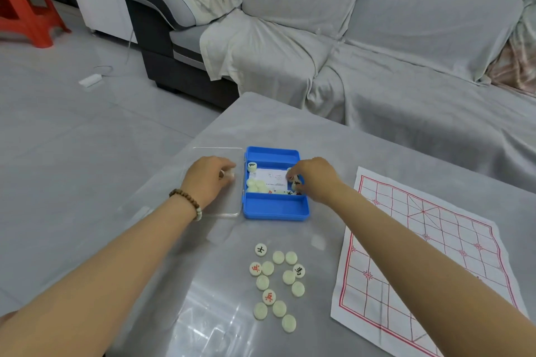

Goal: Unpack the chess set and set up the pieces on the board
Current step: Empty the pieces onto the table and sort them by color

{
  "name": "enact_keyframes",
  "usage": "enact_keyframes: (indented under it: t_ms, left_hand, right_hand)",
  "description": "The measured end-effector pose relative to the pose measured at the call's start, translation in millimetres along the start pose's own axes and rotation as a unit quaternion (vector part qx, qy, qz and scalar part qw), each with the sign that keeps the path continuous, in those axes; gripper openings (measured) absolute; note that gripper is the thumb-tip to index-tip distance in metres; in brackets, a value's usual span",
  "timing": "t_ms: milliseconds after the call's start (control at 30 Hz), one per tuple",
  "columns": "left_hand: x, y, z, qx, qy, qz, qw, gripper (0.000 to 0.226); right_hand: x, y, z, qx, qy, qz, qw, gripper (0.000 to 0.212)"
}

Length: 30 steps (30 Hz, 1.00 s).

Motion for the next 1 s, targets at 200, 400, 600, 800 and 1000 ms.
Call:
enact_keyframes:
  t_ms: [200,400,600,800,1000]
  left_hand:
    - [42,-24,-7,0.003,-0.045,0.146,0.988,0.030]
    - [53,-50,-4,-0.023,-0.055,0.141,0.988,0.027]
    - [49,-41,44,-0.006,-0.076,0.194,0.978,0.021]
    - [20,-43,98,-0.078,-0.078,0.112,0.988,0.024]
    - [20,-34,98,-0.095,-0.056,0.113,0.987,0.024]
  right_hand:
    - [4,2,-3,0.013,-0.003,-0.019,1.000,0.027]
    - [13,-6,0,0.029,0.016,-0.036,0.999,0.027]
    - [-4,-1,51,0.129,-0.021,-0.400,0.907,0.011]
    - [-45,-40,108,0.032,-0.019,-0.324,0.945,0.012]
    - [-42,-29,94,0.021,-0.035,-0.366,0.930,0.013]
Point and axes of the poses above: each hand's wrist, its own z-axis away from the middle knuckle, its own y-axis out of the back of the hand, x = y × z, the point moved 1 cm from there along -z, towards the middle knuckle, and after that the axes turned 8 degrees about z, right-handed, at the moved point
